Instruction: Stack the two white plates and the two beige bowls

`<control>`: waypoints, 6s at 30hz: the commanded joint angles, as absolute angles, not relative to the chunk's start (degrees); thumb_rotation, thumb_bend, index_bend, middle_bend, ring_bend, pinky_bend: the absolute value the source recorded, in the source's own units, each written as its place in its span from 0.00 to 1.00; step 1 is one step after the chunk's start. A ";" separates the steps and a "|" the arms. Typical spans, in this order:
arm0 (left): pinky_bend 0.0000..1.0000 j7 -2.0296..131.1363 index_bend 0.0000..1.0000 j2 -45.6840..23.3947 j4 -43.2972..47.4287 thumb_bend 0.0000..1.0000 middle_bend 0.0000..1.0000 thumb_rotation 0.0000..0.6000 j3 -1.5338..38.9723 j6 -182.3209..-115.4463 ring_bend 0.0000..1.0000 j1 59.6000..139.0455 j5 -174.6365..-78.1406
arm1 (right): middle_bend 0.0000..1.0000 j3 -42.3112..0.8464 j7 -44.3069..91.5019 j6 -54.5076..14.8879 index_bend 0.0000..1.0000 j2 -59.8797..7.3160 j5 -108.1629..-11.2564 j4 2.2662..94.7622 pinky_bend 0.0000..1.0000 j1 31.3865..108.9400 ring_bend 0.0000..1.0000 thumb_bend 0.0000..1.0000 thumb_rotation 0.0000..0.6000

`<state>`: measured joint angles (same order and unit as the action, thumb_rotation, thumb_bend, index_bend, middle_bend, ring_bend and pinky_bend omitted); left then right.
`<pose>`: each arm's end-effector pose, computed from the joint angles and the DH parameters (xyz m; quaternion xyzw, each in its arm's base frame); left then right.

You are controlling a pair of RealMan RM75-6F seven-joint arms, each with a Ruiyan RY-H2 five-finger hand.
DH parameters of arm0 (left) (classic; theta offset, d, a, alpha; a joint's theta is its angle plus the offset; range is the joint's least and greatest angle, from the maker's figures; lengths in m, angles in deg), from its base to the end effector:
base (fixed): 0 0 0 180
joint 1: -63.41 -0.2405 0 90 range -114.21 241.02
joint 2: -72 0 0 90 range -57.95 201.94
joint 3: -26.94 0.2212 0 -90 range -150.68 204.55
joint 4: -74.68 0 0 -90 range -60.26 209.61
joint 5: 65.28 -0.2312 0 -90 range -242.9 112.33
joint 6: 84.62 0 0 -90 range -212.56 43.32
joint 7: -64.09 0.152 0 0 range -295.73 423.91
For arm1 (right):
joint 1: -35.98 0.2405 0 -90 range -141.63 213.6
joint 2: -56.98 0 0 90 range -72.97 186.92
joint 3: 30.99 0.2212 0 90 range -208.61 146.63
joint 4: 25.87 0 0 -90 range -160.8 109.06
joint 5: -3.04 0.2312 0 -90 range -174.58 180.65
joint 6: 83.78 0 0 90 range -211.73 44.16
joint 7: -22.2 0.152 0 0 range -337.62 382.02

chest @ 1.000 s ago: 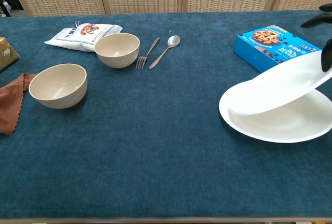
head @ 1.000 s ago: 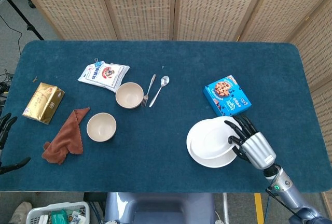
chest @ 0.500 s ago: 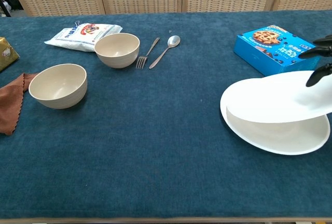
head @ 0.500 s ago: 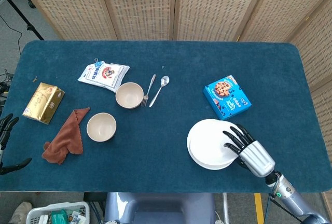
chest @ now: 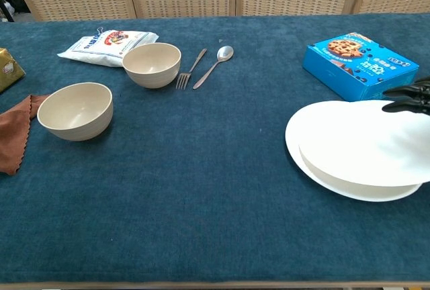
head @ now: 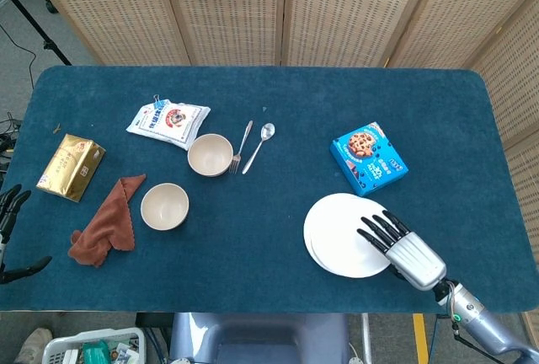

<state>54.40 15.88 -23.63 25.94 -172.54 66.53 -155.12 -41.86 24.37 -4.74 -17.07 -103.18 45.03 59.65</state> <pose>-0.2758 0.1712 0.1527 -0.5788 -0.4165 -0.4352 0.5496 -0.2691 -0.2182 0.0429 0.8313 -0.2205 0.3476 0.3734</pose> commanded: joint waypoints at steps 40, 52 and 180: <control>0.00 55.48 0.00 15.53 -24.00 0.06 0.00 1.00 26.17 -171.69 0.00 66.99 -155.14 | 0.04 -42.31 21.53 -7.17 0.12 -9.36 -105.43 46.31 0.05 57.79 0.01 0.00 1.00; 0.00 55.17 0.00 15.68 -23.89 0.06 0.00 1.00 26.02 -171.70 0.00 66.99 -154.74 | 0.04 -41.33 19.14 -9.88 0.15 -12.29 -105.30 46.26 0.05 58.94 0.01 0.00 1.00; 0.00 97.21 0.24 -17.38 -8.71 0.26 0.00 1.00 10.90 -135.99 0.00 114.94 -102.29 | 0.00 -23.58 23.82 13.48 0.00 -7.91 -86.62 65.94 0.00 41.87 0.00 0.00 1.00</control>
<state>97.58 -16.97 -9.25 10.66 -136.10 114.71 -102.44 -23.59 23.82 13.48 -7.91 -86.62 65.93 41.87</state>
